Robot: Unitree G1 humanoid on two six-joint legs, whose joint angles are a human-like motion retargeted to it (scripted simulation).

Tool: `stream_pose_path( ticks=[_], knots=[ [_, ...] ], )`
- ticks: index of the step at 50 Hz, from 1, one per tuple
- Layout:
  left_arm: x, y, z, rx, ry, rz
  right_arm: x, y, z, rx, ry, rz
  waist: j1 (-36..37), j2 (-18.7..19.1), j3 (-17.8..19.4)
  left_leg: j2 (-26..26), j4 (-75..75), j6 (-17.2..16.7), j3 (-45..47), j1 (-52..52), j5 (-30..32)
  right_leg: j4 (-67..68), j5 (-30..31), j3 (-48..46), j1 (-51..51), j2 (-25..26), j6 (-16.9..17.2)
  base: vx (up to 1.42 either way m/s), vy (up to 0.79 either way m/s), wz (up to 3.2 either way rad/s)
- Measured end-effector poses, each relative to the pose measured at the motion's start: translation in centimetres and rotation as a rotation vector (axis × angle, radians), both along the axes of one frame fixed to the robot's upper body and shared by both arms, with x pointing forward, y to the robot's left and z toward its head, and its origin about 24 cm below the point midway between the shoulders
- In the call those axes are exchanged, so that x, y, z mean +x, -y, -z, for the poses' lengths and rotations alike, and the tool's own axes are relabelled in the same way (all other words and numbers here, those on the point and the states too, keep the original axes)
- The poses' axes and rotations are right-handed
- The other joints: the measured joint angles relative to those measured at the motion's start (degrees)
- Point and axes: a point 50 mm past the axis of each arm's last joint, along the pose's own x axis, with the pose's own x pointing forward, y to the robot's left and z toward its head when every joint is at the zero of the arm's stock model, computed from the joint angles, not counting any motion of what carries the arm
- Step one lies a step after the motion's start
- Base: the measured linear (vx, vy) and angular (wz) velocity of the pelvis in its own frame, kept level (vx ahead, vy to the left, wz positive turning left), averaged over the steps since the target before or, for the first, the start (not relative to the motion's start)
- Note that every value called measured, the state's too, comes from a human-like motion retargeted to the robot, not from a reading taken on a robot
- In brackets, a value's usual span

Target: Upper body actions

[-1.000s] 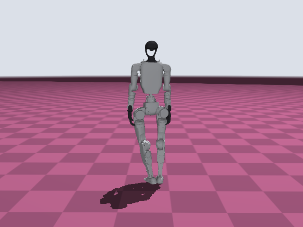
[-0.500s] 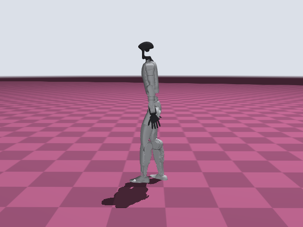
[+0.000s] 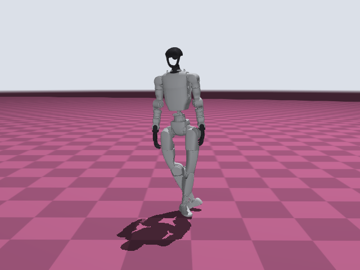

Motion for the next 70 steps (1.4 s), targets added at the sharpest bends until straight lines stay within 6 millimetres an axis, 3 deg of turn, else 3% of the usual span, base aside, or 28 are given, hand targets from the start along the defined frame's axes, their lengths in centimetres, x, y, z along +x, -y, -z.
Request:
stream_pose_path(
  ticks=[2,3,5,6,7,9,13,15,17,18,19,20,23,27,30,37,47,52,54,58,63,66,68,70],
  knots=[
    [0.4,-0.1,0.1,-0.023,0.023,0.077,0.4,-0.1,0.0,0.02,0.022,-0.007,-2.0,3.6,0.2,2.8,1.2,0.3,-5.6,-0.9,0.0,11.7,3.3,6.2,-2.8,-2.8,-4.8,0.26,0.1,1.86],
    [0.7,-0.2,0.2,-0.031,0.034,0.11,0.5,-0.2,0.0,0.018,0.027,-0.015,-2.6,4.1,0.4,3.3,1.9,0.5,-7.3,-1.6,0.1,18.4,3.3,12.0,-5.6,-5.3,-4.8,0.2,0.02,1.67],
    [1.7,-0.8,0.3,-0.035,0.062,0.173,0.7,-0.5,0.0,0.007,0.037,-0.023,-4.2,4.1,1.5,3.1,2.6,0.9,-11.2,-2.6,0.7,24.9,0.4,22.8,-10.9,-6.5,-1.8,0.11,-0.04,1.77],
    [2.4,-1.0,0.4,-0.032,0.08,0.203,0.6,-0.6,0.0,0.005,0.032,-0.026,-5.5,3.8,2.3,2.1,2.0,1.3,-13.7,-2.6,1.6,24.6,-0.8,31.2,-14.3,-3.1,1.0,0.04,-0.09,2.07],
    [3.1,-1.2,0.5,-0.026,0.1,0.229,0.6,-0.8,0.1,0.004,0.025,-0.032,-6.4,3.4,3.0,1.2,1.2,1.6,-15.9,-2.5,2.4,23.8,-2.0,38.7,-17.2,0.0,3.1,0.01,-0.12,1.96],
    [4.6,-1.6,0.6,-0.014,0.145,0.27,0.4,-1.0,0.1,0.005,0.004,-0.052,-7.5,2.9,3.9,-0.3,-0.3,2.1,-19.4,-2.3,3.9,19.5,-4.2,46.9,-19.6,3.4,3.1,0.04,-0.13,1.76],
    [7.2,-2.2,0.7,-0.011,0.242,0.354,-0.6,-1.2,0.2,-0.003,-0.044,-0.091,-10.3,1.7,4.4,-3.4,-2.0,2.6,-27.4,-1.8,6.2,3.2,-9.6,49.5,-19.3,2.4,-4.3,0.16,-0.19,1.91],
    [8.3,-2.6,0.7,-0.005,0.274,0.411,-1.4,-1.3,0.3,-0.011,-0.068,-0.089,-11.3,0.4,5.3,-5.2,-2.6,2.5,-30.7,0.1,7.0,-3.2,-12.5,60.2,-19.4,4.6,-5.9,0.19,-0.18,1.9],
    [9.0,-3.2,0.6,0.003,0.286,0.469,-2.3,-1.4,0.3,-0.015,-0.101,-0.086,-11.1,-1.8,6.2,-7.7,-2.6,2.4,-33.8,2.1,7.3,-6.8,-4.5,71.6,-18.6,5.1,-3.9,0.2,-0.19,1.35],
    [9.0,-3.5,0.6,0.001,0.283,0.499,-3.0,-1.5,0.3,-0.013,-0.125,-0.089,-9.8,-2.6,5.8,-8.0,-2.4,2.0,-34.4,2.6,7.2,-6.2,-7.6,77.7,-18.3,6.5,-2.9,0.24,-0.19,0.57],
    [9.1,-3.9,0.5,-0.007,0.276,0.533,-3.6,-1.6,0.3,-0.004,-0.153,-0.09,-8.3,-3.3,5.2,-8.0,-2.0,1.6,-34.7,2.4,7.2,-5.3,-8.9,67.7,-17.9,3.7,-3.3,0.25,-0.2,0.24],
    [9.1,-4.3,0.4,-0.017,0.267,0.569,-4.1,-1.8,0.2,0.01,-0.182,-0.089,-6.7,-3.9,4.3,-7.9,-1.5,1.2,-34.7,1.9,7.1,-4.2,-9.3,49.7,-17.5,-1.2,-4.3,0.19,-0.21,0.37],
    [8.8,-4.2,0.4,-0.003,0.23,0.624,-4.5,-2.0,0.2,0.036,-0.232,-0.063,-3.4,-4.1,3.8,-7.5,-1.2,0.8,-35.9,1.8,7.7,-3.6,-11.4,57.4,-16.9,1.8,-3.3,0.08,-0.22,0.52],
    [7.6,-3.8,0.5,-0.03,0.207,0.607,-3.6,-1.8,0.2,0.026,-0.203,-0.071,-5.9,-2.6,4.2,-7.0,-0.8,0.4,-40.1,3.2,8.6,-6.1,-11.4,52.8,-12.9,1.9,-3.0,0.09,-0.11,0.93],
    [6.0,-3.0,0.5,-0.067,0.156,0.609,-3.1,-1.7,0.2,0.017,-0.184,-0.082,-7.7,-1.0,1.5,-6.2,-0.8,0.0,-41.6,2.6,8.9,-9.4,-10.8,51.6,-11.7,3.0,-3.1,0.14,-0.03,0.65],
    [3.7,-3.0,0.3,-0.103,0.09,0.624,-2.7,-2.5,0.3,0.063,-0.175,-0.083,-6.3,-1.6,-0.7,-6.7,-1.7,-0.9,-42.0,4.1,9.0,-14.1,-9.8,50.1,-9.1,5.0,-5.3,0.06,-0.03,-0.01],
    [1.9,-3.1,0.1,-0.134,0.046,0.573,-2.0,-2.9,0.3,0.031,-0.161,-0.239,-6.7,0.4,-1.4,-4.3,-1.5,-2.1,-40.1,3.1,10.1,-14.5,-8.9,49.4,-10.4,7.1,-6.7,-0.03,-0.06,-0.17],
    [4.6,-3.9,0.4,-0.112,0.127,0.66,-2.7,-2.3,0.2,0.023,-0.195,-0.165,-4.9,-0.6,-0.2,-3.9,1.3,-1.7,-35.6,-0.4,9.0,-14.9,-8.5,45.6,-11.4,5.2,-7.1,-0.11,0.0,0.38],
    [6.2,-3.8,0.5,-0.115,0.178,0.701,-3.4,-1.8,0.1,0.014,-0.217,-0.132,-4.7,-1.5,0.1,-2.0,0.5,-1.0,-25.4,0.3,5.6,-15.0,-8.6,43.1,-11.6,3.6,-6.8,-0.1,0.09,1.19],
    [9.0,-3.3,0.6,-0.121,0.272,0.776,-5.3,-0.7,-0.2,-0.025,-0.278,-0.093,-6.1,-2.2,0.0,1.4,-1.4,-2.7,-6.5,2.7,0.7,-15.1,-10.1,36.0,-11.3,0.9,-5.6,-0.09,0.14,2.19],
    [12.2,-2.8,0.4,-0.106,0.374,0.867,-8.2,-0.3,-0.5,-0.047,-0.355,-0.055,-7.4,-3.5,0.2,3.4,0.5,-2.2,8.4,4.5,0.4,-15.2,-12.2,25.6,-8.8,-2.0,-2.7,0.0,0.22,2.68],
    [12.3,-2.8,0.4,-0.099,0.392,0.895,-10.1,-0.5,-0.9,-0.043,-0.415,-0.035,-6.3,-3.8,-0.6,3.6,1.2,-2.2,8.6,4.4,4.1,-15.2,-12.8,20.4,-7.0,-2.4,-0.6,0.19,0.37,2.34],
    [11.4,-2.9,0.5,-0.09,0.376,0.886,-11.1,-0.8,-1.1,-0.039,-0.452,-0.034,-4.9,-3.2,-1.2,3.2,-0.3,-3.7,5.7,4.0,10.1,-14.9,-13.1,18.1,-5.8,-1.5,0.7,0.23,0.3,1.75],
    [10.1,-3.0,0.6,-0.081,0.339,0.856,-11.5,-0.8,-1.2,-0.037,-0.469,-0.039,-3.5,-2.9,-1.6,1.6,-2.8,-4.2,1.1,3.7,10.8,-14.5,-13.1,15.8,-4.6,-0.9,1.9,0.26,0.38,1.5]
  ],
)
